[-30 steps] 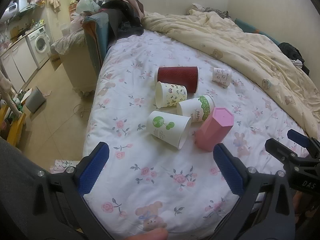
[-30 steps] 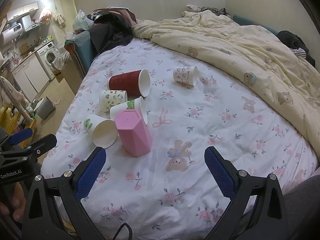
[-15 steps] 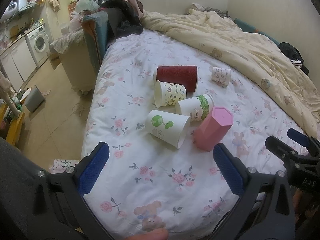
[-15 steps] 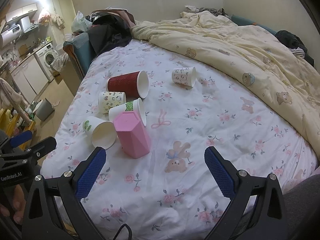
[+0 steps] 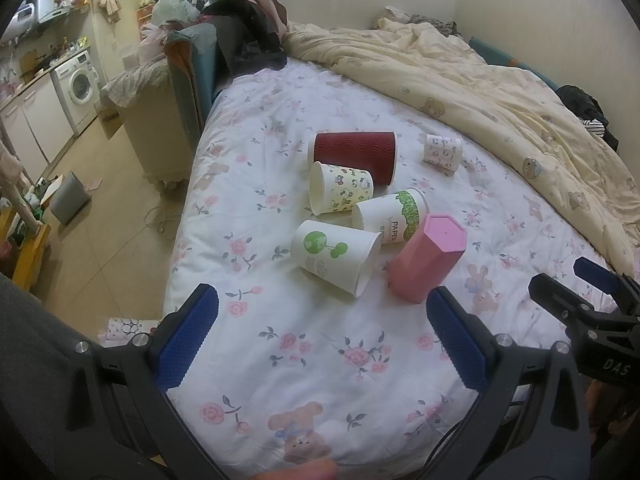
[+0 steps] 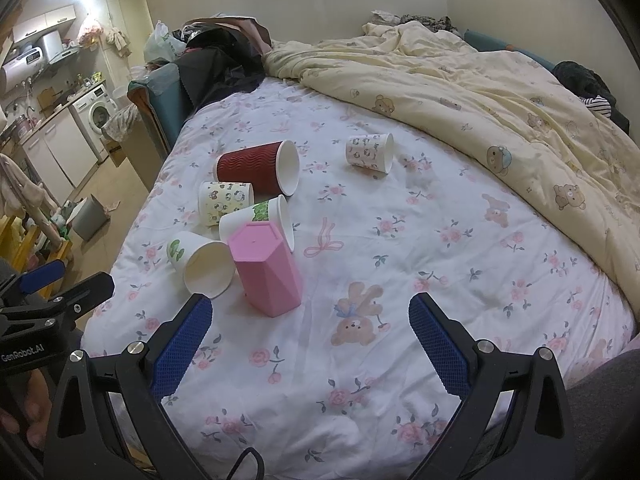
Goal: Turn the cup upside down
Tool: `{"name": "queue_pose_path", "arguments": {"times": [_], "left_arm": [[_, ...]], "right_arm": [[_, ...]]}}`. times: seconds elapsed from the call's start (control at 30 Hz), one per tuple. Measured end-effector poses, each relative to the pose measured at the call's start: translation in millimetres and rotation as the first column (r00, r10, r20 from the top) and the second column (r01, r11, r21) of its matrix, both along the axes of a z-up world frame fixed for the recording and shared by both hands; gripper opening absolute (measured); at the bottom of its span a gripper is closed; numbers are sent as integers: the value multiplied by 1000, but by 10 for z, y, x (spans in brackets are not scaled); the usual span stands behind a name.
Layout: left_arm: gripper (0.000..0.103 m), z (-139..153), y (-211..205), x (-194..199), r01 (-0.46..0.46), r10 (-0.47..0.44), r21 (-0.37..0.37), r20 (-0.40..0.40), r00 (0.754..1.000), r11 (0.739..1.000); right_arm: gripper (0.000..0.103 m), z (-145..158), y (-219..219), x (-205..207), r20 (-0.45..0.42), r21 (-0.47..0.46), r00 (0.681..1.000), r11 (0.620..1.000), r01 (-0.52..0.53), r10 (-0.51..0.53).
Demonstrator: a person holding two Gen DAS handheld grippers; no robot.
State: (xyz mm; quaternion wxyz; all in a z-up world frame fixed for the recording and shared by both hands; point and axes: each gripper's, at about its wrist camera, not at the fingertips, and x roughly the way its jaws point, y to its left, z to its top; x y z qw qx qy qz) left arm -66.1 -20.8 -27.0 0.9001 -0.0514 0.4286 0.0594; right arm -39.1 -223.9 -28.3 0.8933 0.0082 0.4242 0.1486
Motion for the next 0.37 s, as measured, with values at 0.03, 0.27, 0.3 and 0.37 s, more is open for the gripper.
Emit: {"name": "queue_pose_path", "arguments": {"times": [0.03,0.27,0.3,0.37], "left_arm": [[103,1,-7,4,0,0,-1,-1,1000,1000],[103,-4,-4,4,-4,4,1,-1,1000,1000],[103,-4,-1,2,-4,4,2,-2,1000,1000],[103,-12,12,-1,-9,9,-2,-2,1000,1000]], "right_arm": [[101,-1,-1,1,0,1,1000,1000,0,0],[101,-4,13,7,-6,4,1000,1000,1,-1],[101,-5,15,8,-7,3,1000,1000,1,-1],[101,-11,17,9,-7,3,1000,1000,-2,2]]}}
